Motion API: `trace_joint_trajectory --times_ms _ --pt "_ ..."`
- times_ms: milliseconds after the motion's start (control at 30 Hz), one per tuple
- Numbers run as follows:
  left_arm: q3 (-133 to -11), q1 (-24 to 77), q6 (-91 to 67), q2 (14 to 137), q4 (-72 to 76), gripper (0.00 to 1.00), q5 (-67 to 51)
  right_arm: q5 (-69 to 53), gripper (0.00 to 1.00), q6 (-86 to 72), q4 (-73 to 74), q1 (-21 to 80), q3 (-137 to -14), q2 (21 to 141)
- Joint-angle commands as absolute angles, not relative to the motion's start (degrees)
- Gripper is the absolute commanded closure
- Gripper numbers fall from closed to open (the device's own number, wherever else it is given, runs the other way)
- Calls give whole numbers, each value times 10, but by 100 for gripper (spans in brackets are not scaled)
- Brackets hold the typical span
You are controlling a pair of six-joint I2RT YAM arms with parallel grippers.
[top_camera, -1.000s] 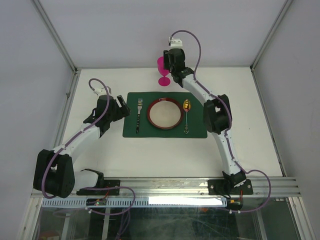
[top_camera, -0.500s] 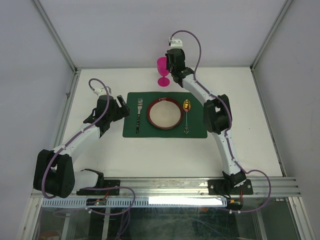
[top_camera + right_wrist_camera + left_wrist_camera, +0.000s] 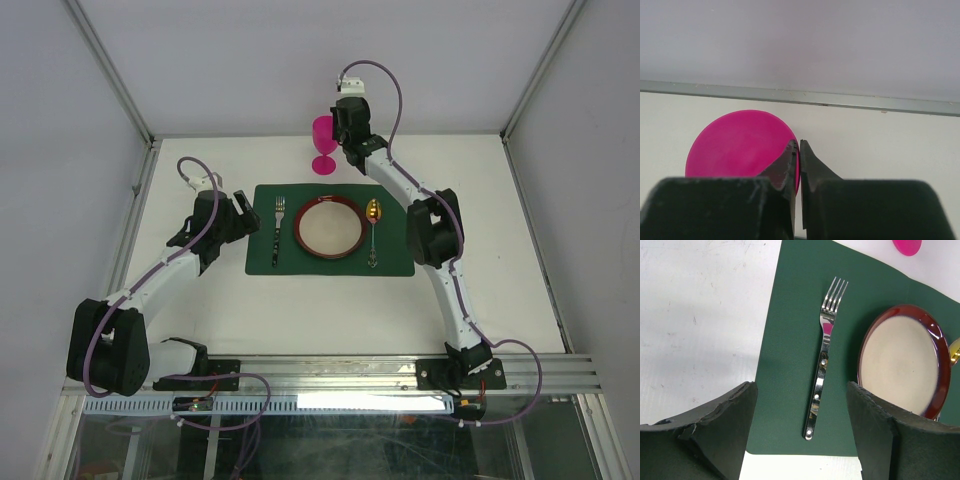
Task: Set the dinner table for one person
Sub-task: Pick up the cup at the center of the board.
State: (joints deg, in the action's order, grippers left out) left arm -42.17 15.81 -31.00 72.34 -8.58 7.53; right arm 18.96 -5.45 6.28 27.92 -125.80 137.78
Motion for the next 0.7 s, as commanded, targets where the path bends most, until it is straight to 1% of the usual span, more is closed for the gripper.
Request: trace_joint_trajectory --times_ms 0,400,667 --pt "-419 162 -322 719 -59 27 73 189 100 -49 27 277 -1270 1347" --pt "-418 163 -321 721 -57 27 72 189 100 -39 -7 278 -1242 1314" --pt "-418 165 -324 723 -50 27 69 197 100 -18 -8 278 -1245 1292"
